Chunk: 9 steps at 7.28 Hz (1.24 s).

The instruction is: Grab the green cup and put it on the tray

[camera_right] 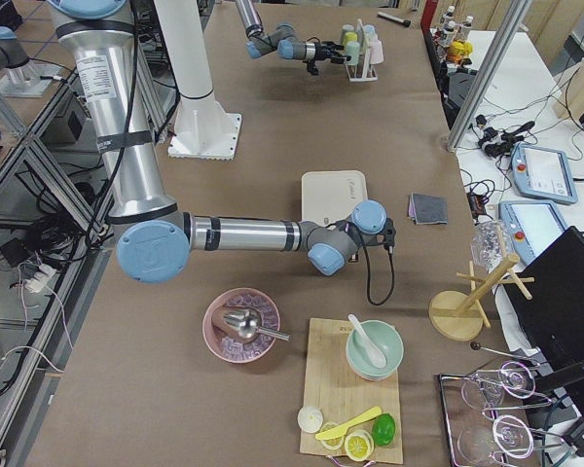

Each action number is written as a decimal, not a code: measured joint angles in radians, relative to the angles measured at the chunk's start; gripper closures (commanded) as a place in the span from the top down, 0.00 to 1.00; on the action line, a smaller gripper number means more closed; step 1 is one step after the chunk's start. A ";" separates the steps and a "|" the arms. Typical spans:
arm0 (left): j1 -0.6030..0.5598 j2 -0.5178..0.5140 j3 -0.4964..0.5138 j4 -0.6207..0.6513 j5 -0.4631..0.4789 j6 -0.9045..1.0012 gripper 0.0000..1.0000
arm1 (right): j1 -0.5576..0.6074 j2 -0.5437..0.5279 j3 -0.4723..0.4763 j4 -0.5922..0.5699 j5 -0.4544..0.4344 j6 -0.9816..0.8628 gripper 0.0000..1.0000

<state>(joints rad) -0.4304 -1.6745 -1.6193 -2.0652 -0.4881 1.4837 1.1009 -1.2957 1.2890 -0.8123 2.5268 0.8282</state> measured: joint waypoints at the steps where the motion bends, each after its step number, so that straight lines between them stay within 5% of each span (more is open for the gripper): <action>1: -0.003 -0.006 0.006 0.000 -0.001 0.001 0.98 | -0.033 0.047 0.001 0.000 -0.014 0.074 0.00; 4: -0.012 -0.025 0.031 -0.001 -0.004 0.003 0.98 | -0.157 0.195 0.004 -0.035 -0.117 0.287 0.00; 6: -0.023 -0.033 0.039 0.000 -0.008 0.003 0.98 | -0.227 0.303 0.031 -0.170 -0.189 0.349 0.00; 9: -0.029 -0.052 0.061 -0.001 -0.012 0.003 0.94 | -0.351 0.346 0.086 -0.232 -0.318 0.439 0.00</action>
<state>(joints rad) -0.4598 -1.7268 -1.5585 -2.0662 -0.5003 1.4864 0.7496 -0.9496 1.3754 -1.0447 2.2093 1.2675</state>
